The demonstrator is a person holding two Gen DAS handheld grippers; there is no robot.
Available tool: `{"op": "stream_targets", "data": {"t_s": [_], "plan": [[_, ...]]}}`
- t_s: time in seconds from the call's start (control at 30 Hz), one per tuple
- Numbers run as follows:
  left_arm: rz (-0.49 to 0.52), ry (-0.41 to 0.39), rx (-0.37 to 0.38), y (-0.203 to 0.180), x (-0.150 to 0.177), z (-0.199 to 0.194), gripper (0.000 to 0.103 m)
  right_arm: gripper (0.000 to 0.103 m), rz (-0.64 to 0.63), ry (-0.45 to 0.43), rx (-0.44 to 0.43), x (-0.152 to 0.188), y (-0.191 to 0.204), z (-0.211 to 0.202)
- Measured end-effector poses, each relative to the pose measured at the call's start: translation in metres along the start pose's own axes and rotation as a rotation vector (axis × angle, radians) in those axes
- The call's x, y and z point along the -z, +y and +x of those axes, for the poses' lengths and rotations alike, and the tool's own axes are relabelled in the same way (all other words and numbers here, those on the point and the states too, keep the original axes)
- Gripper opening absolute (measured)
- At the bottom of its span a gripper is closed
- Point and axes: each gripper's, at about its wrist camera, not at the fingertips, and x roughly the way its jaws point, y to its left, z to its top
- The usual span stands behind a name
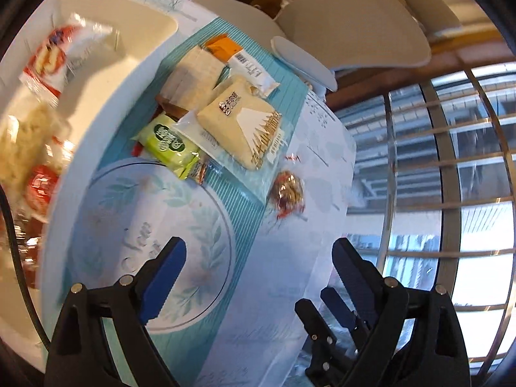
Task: Organize snacks
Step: 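Move the left tool to the bread bag while the right moves to the nut-cluster bag, then grasp the bread bag with the left tool while the right grasps the nut-cluster bag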
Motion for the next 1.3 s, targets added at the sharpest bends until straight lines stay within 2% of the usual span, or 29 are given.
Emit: {"op": "stream_targets", "data": {"t_s": [0.23, 0.4, 0.63, 0.77, 0.97, 1.07, 1.17, 1.2, 1.23, 1.3], "plan": [[-0.123, -0.043, 0.042, 0.015, -0.019, 0.044, 0.091, 0.048, -0.111, -0.11, 0.042, -0.015, -0.008, 0.03], [-0.219, -0.066, 0.084, 0.023, -0.025, 0.07, 0.091, 0.054, -0.139, -0.16, 0.064, -0.025, -0.013, 0.052], [-0.326, -0.133, 0.109, 0.023, -0.031, 0.09, 0.091, 0.057, -0.122, -0.178, 0.055, -0.032, -0.025, 0.08], [-0.352, -0.166, 0.111, 0.018, -0.04, 0.099, 0.091, 0.057, -0.117, -0.211, 0.06, -0.036, -0.03, 0.09], [-0.403, -0.191, 0.11, 0.015, -0.047, 0.109, 0.091, 0.058, -0.098, -0.19, 0.04, -0.04, -0.034, 0.107], [-0.429, -0.195, 0.113, 0.017, -0.049, 0.115, 0.087, 0.058, -0.102, -0.188, 0.031, -0.039, -0.031, 0.112], [-0.465, -0.201, 0.114, 0.023, -0.049, 0.116, 0.074, 0.058, -0.099, -0.19, 0.023, -0.04, -0.03, 0.116], [-0.481, -0.202, 0.117, 0.025, -0.049, 0.117, 0.064, 0.058, -0.097, -0.19, 0.02, -0.04, -0.029, 0.117], [-0.493, -0.201, 0.123, 0.027, -0.049, 0.118, 0.05, 0.058, -0.096, -0.188, 0.016, -0.039, -0.029, 0.117], [-0.508, -0.191, 0.132, 0.031, -0.049, 0.121, 0.034, 0.058, -0.095, -0.172, 0.004, -0.039, -0.029, 0.12]]}}
